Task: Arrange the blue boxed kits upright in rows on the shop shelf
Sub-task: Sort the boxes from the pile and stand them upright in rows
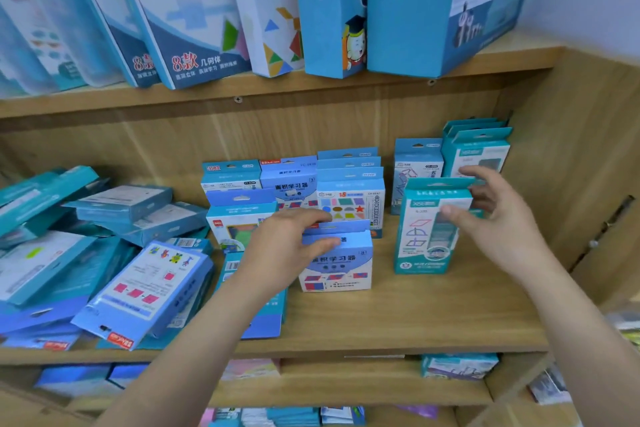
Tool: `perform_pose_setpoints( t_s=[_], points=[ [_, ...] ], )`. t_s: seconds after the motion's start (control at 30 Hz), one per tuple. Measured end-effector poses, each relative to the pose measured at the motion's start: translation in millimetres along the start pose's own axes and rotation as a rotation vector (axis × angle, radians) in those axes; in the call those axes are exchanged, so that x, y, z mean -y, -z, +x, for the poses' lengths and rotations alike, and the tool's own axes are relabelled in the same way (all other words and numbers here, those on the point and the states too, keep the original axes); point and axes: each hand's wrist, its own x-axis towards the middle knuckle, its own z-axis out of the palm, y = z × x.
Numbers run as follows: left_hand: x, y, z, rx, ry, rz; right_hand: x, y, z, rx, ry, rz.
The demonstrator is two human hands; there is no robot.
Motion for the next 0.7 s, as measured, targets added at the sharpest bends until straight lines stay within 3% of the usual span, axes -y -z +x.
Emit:
perform_pose_setpoints(
  t_s=[0.17,0.23,0.33,0.4,0.7],
  points=[
    [12,1,-2,0.14,0.045,-0.03,-10,-12,5,0.015,-0.059,0.363],
    [13,10,2,0.017,0.04,-0.082,-13,-16,8,0.001,-0.055,0.402],
    [22,46,21,-0.33,0.052,-0.228,-17,-18,13,-0.004,-0.048,0.422],
    [33,73,36,-0.458,0.056,-0.183,-20,-19,17,0.009,-0.037,0.443],
    [59,92,83,-0.408,0.076,-0.073,-28,-30,33,0.1,-0.028,0.44]
  ],
)
